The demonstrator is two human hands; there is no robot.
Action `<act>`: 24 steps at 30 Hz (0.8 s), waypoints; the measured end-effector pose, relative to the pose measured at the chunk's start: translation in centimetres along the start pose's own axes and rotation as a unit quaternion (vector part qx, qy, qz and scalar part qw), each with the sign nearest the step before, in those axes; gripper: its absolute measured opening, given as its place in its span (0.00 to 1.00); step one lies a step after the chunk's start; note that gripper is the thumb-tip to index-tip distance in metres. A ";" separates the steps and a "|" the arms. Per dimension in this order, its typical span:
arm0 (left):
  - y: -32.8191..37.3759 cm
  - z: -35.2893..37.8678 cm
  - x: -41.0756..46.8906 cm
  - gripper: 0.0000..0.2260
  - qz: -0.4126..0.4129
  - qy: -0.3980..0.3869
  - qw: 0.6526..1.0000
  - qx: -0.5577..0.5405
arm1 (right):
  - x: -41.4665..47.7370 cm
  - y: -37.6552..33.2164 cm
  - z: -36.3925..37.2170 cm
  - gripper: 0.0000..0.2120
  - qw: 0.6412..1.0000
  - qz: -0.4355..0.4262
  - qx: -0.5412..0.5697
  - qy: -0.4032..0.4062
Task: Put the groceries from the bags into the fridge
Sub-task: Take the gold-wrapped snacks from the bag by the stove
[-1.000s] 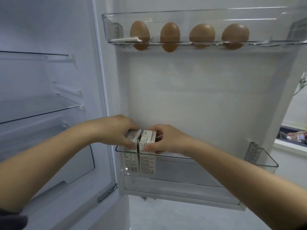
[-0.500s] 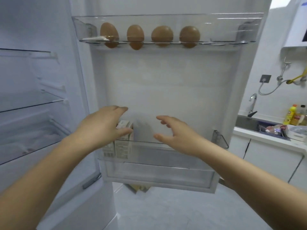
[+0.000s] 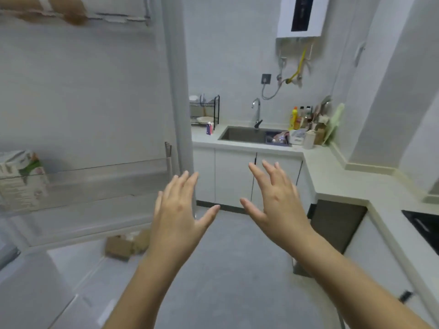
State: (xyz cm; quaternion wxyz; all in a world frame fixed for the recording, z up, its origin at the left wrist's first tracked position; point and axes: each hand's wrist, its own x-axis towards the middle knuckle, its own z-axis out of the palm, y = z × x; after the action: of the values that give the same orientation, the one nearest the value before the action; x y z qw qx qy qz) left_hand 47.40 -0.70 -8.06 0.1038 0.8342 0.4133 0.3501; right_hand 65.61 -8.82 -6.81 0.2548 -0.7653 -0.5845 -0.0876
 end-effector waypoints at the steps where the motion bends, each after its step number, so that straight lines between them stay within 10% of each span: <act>1: 1.3 1.7 -0.5 0.35 -0.002 -0.019 1.000 -0.005 | -1.5 1.9 -0.4 0.35 0.999 0.030 -0.014 -0.007; 11: 13.9 14.6 -5.9 0.37 0.065 -0.180 0.982 0.011 | -14.7 15.3 -2.9 0.37 0.954 0.273 -0.113 -0.054; 24: 30.6 29.1 -11.5 0.39 0.220 -0.427 0.873 -0.084 | -29.4 28.4 -7.9 0.37 0.839 0.524 -0.142 -0.047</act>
State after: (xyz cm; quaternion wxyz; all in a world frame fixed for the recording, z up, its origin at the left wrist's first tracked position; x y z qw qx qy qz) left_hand 81.01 -25.60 -20.95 0.2604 0.9599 0.1031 0.0070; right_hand 84.74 -42.99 -20.95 0.1235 -0.9882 -0.0892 0.0133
